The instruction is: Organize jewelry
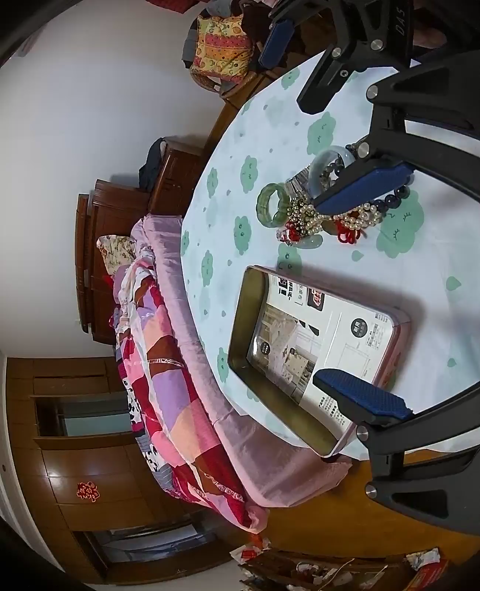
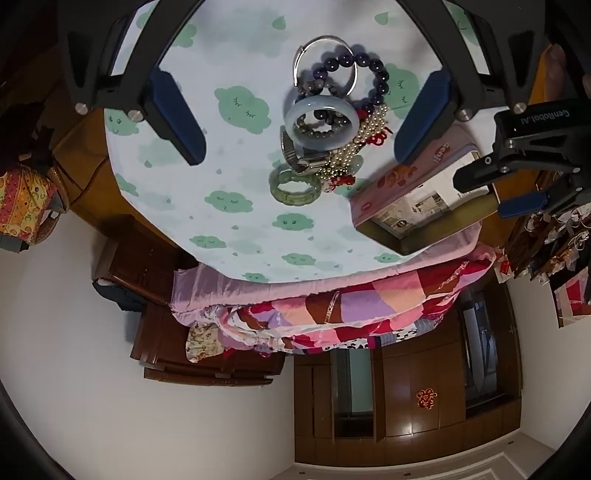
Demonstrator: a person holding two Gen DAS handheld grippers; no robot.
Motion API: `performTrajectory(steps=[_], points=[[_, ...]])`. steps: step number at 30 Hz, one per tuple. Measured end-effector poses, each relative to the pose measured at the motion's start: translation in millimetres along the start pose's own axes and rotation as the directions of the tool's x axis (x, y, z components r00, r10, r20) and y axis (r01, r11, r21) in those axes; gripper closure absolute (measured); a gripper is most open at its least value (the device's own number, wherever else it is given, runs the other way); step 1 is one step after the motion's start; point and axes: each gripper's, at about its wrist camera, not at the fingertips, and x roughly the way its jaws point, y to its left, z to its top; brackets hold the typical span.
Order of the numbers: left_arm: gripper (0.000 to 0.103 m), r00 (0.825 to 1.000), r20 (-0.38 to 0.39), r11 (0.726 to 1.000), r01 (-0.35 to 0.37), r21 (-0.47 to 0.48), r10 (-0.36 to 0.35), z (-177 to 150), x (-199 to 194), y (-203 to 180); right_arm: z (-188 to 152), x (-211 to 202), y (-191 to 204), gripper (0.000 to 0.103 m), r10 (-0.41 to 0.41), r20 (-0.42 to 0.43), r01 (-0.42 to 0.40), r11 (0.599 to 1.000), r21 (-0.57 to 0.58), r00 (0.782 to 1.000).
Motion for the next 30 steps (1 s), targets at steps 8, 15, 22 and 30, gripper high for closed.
performTrajectory(steps=[8,15,22,30], points=[[0.018,1.000,-0.002,1.000,-0.007,-0.002,0.007,0,1,-1,0,1,0,0.000,0.000,-0.002,0.000,1.000,0.001,1.000],[0.018,1.000,-0.004,1.000,-0.028,0.010,0.028,-4,8,-1,-2,2,6,0.000,-0.005,0.006,0.005,1.000,0.009,1.000],[0.018,0.999,-0.011,0.999,-0.044,0.013,0.044,-9,12,-2,-12,11,-4,0.000,0.002,-0.017,-0.001,0.999,0.035,1.000],[0.018,0.999,-0.017,0.998,-0.049,0.025,0.050,-10,15,-5,-14,12,-6,0.000,0.001,-0.022,0.000,0.999,0.038,1.000]])
